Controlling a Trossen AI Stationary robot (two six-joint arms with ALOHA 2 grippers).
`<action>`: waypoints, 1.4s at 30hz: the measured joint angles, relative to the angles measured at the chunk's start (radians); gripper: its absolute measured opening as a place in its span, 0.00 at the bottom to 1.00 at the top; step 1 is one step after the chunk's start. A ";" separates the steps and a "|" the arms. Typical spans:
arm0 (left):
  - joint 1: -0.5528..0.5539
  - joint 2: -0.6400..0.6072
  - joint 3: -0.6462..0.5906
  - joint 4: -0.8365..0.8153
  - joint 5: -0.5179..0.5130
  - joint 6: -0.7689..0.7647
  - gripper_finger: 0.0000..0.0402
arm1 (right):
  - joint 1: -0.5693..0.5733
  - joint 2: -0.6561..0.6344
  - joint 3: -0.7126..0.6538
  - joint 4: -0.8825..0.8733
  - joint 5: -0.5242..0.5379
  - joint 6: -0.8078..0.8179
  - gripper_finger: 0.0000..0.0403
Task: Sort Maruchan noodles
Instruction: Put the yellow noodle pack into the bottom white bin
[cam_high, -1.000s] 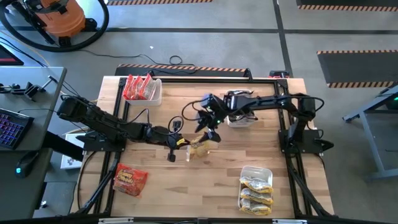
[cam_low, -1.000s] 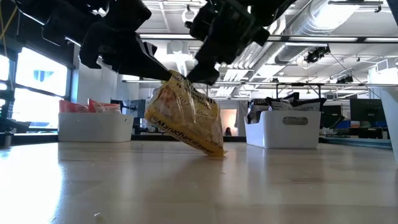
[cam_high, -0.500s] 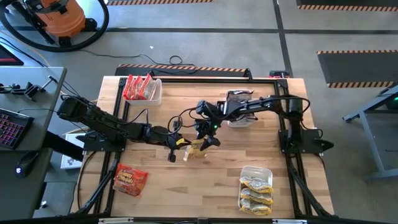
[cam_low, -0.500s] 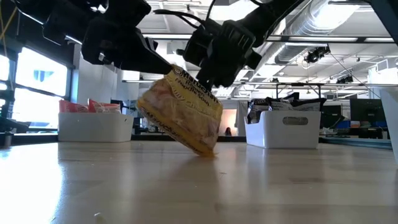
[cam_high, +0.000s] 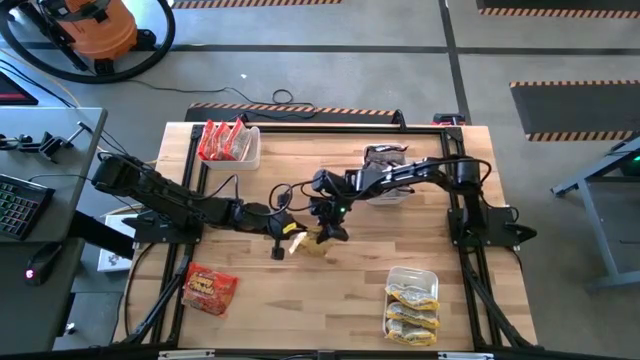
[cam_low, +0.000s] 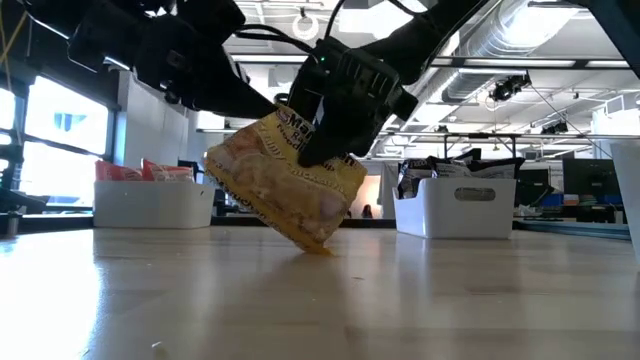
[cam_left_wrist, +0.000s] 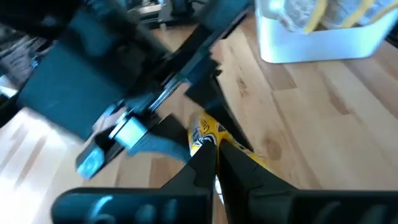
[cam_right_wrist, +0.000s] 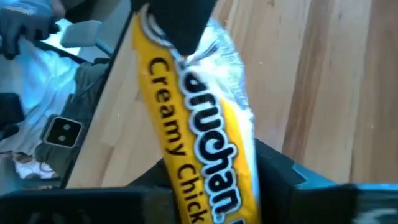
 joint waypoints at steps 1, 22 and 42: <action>-0.006 -0.003 -0.004 0.000 -0.014 -0.011 0.01 | 0.000 -0.005 0.000 -0.016 0.012 0.000 0.26; 0.076 -0.018 -0.382 0.811 0.055 -0.098 0.05 | 0.285 -0.494 0.018 -0.753 0.642 0.378 0.21; 0.151 -0.018 -0.328 0.815 0.139 -0.046 0.04 | 0.903 -0.468 0.049 -1.104 0.870 1.220 0.21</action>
